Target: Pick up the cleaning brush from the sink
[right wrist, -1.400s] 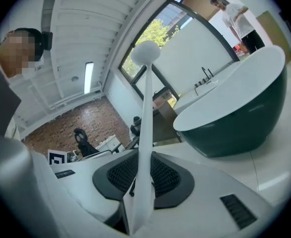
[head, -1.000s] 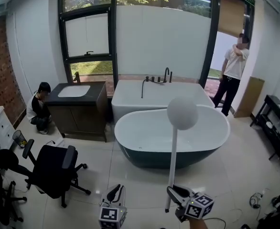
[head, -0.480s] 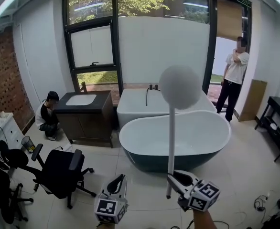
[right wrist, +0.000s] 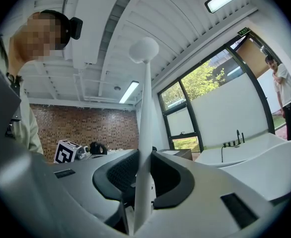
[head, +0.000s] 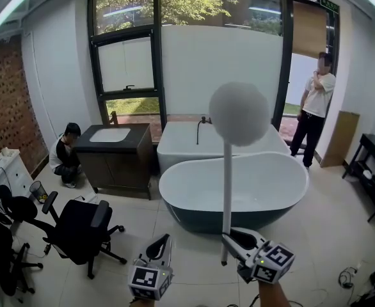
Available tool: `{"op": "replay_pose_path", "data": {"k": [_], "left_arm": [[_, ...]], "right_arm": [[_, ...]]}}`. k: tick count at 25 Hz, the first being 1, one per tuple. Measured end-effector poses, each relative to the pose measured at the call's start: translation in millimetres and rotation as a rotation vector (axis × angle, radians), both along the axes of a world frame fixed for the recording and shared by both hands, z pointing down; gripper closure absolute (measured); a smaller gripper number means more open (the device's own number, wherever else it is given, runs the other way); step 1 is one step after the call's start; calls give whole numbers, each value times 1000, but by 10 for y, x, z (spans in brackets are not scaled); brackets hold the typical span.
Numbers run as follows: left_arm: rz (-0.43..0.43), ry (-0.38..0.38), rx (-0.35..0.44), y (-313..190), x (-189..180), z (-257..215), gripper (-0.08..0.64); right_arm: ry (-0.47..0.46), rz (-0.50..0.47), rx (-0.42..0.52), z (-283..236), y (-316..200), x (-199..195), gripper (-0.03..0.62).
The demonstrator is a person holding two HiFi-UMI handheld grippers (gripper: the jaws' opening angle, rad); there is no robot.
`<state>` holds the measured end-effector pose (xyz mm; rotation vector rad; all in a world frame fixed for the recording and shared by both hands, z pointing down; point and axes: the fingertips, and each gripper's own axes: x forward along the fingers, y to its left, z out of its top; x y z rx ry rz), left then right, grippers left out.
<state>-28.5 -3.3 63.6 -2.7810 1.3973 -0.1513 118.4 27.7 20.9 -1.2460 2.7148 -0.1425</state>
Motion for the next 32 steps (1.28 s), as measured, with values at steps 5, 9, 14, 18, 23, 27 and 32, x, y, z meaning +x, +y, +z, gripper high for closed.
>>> {"op": "replay_pose_path", "data": {"k": [5, 9, 14, 18, 23, 27, 32], "left_arm": [[-11, 4, 9, -16, 7, -12, 558], [-9, 0, 14, -11, 47, -6, 558], [-19, -4, 15, -58, 0, 34, 558], [-27, -4, 14, -82, -39, 91, 558], [-33, -9, -2, -101, -56, 89, 558], [-36, -15, -1, -113, -75, 123, 558], [-46, -9, 7, -127, -112, 125, 558]], "right_arm": [[4, -12, 2, -18, 0, -4, 537], [12, -16, 14, -19, 2, 7, 537], [48, -17, 23, 50, -55, -41, 537], [46, -27, 6, 137, -100, -89, 537], [44, -34, -9, 187, -159, -112, 537], [42, -35, -12, 204, -179, -121, 537], [46, -36, -16, 243, -186, -138, 537]]}}
